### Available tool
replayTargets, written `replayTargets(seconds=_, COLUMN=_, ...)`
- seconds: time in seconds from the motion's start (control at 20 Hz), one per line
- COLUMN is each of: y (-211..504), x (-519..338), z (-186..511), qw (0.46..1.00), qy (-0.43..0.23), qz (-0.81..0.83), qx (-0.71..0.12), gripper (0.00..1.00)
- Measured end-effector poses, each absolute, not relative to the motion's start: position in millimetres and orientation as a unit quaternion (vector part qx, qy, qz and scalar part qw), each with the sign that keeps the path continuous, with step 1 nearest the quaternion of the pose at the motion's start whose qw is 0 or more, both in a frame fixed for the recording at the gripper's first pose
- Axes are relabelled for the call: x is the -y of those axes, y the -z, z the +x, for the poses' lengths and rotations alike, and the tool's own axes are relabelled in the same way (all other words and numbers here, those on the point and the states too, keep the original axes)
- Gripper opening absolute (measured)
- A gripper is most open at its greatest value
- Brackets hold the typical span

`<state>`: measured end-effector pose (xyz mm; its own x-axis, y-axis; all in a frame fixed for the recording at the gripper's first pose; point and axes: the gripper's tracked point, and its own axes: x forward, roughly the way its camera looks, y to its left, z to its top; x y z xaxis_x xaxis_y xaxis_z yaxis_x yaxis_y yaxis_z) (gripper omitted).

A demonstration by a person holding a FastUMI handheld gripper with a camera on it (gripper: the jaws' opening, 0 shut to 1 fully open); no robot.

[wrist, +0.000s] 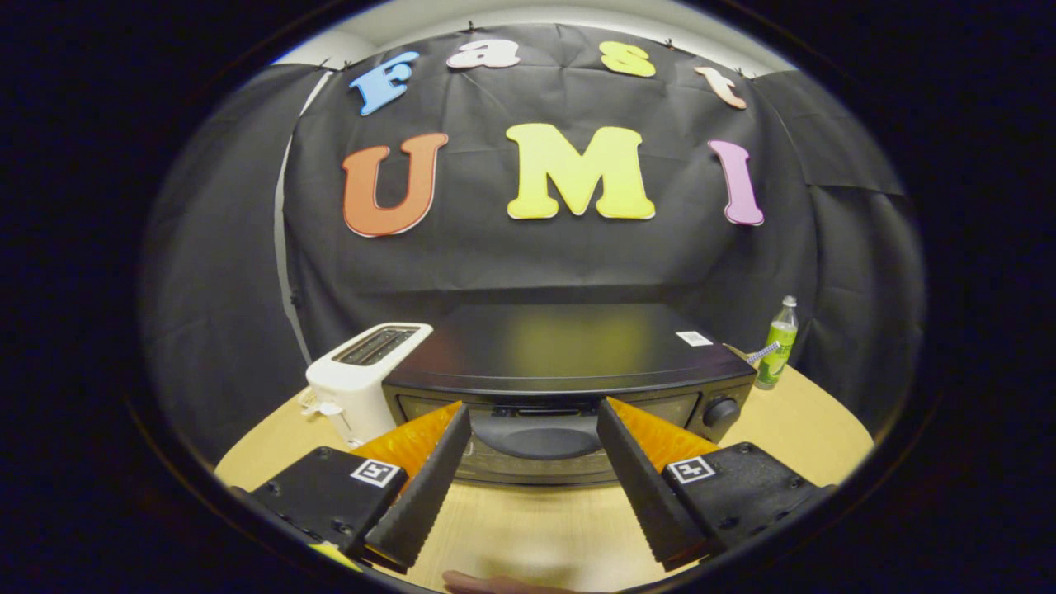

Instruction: Open the toaster oven, put the food inside, and close the toaster oven door.

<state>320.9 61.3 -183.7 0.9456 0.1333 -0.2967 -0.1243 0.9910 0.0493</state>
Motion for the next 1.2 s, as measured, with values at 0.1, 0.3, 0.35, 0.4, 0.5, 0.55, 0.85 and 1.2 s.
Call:
replayTargets(seconds=0.1, y=186, x=-57, z=329, qw=0.986, qy=-0.06, qz=0.017, qx=-0.154, gripper=1.0)
replayTargets(seconds=0.3, y=187, x=-55, z=342, qw=0.987, qy=-0.055, qz=0.011, qx=-0.148, gripper=1.0)
replayTargets(seconds=0.35, y=189, x=-55, z=341, qw=0.987, qy=-0.055, qz=0.009, qx=-0.149, gripper=1.0)
replayTargets(seconds=0.4, y=189, x=-55, z=341, qw=0.987, qy=-0.054, qz=0.009, qx=-0.15, gripper=1.0)
replayTargets(seconds=0.5, y=189, x=-54, z=338, qw=0.987, qy=-0.051, qz=0.01, qx=-0.154, gripper=1.0)
replayTargets(seconds=0.55, y=189, x=-54, z=336, qw=0.987, qy=-0.049, qz=0.016, qx=-0.155, gripper=1.0)
replayTargets(seconds=0.85, y=197, x=-53, z=310, qw=0.987, qy=-0.043, qz=0.015, qx=-0.152, gripper=1.0)
replayTargets(seconds=1.2, y=227, x=-50, z=264, qw=0.987, qy=-0.046, qz=0.017, qx=-0.156, gripper=1.0)
